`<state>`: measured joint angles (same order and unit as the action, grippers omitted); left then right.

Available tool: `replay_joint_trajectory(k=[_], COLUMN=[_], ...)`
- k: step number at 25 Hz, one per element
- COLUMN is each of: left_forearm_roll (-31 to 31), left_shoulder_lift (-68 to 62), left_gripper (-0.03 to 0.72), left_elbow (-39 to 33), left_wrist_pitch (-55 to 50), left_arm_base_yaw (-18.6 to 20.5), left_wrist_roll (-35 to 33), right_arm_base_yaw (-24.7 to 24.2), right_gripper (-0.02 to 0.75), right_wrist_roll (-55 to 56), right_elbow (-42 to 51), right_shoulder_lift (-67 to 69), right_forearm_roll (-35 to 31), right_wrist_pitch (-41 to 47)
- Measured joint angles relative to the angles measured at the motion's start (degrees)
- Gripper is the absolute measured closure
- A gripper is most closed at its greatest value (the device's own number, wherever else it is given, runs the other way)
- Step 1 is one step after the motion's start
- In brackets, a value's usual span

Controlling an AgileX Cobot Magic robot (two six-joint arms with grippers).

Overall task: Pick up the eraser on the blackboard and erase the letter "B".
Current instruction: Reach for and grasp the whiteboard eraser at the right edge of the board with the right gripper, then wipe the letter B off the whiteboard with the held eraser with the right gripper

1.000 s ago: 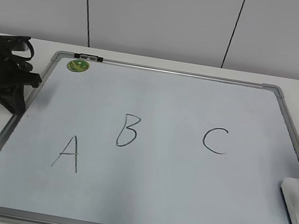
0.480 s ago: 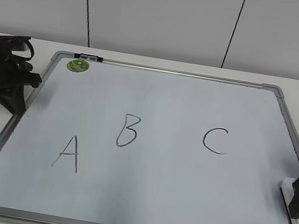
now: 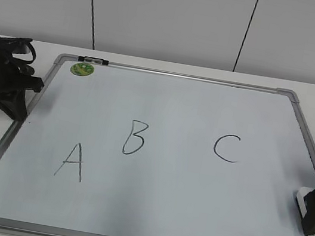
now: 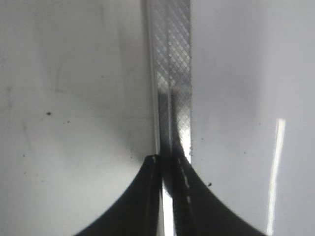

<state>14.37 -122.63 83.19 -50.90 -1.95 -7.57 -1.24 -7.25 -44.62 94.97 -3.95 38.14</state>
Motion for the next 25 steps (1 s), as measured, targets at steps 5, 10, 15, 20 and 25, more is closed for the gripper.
replay_joint_trajectory(k=[5, 10, 15, 20, 25], left_forearm_roll=[0.0, 0.0, 0.0, 0.0, 0.0], left_shoulder_lift=[0.0, 0.0, 0.0, 0.0, 0.0], left_gripper=[0.657, 0.657, 0.657, 0.657, 0.657], left_elbow=[0.0, 0.0, 0.0, 0.0, 0.0], left_wrist_pitch=[0.0, 0.0, 0.0, 0.0, 0.0], left_arm_base_yaw=[0.0, 0.0, 0.0, 0.0, 0.0], left_wrist_roll=[0.0, 0.0, 0.0, 0.0, 0.0], right_arm_base_yaw=[0.0, 0.0, 0.0, 0.0, 1.3], right_gripper=[0.202, 0.203, 0.203, 0.203, 0.204], right_wrist_roll=[0.0, 0.0, 0.0, -0.3, -1.0], right_elbow=[0.0, 0.0, -3.7, -11.0, -18.5], right_shoulder_lift=[0.0, -1.3, -5.6, -7.5, -7.6], right_forearm_roll=[-0.2, -0.2, -0.2, -2.5, -5.7], right_wrist_pitch=[-0.1, 1.5, 7.9, 15.2, 19.9])
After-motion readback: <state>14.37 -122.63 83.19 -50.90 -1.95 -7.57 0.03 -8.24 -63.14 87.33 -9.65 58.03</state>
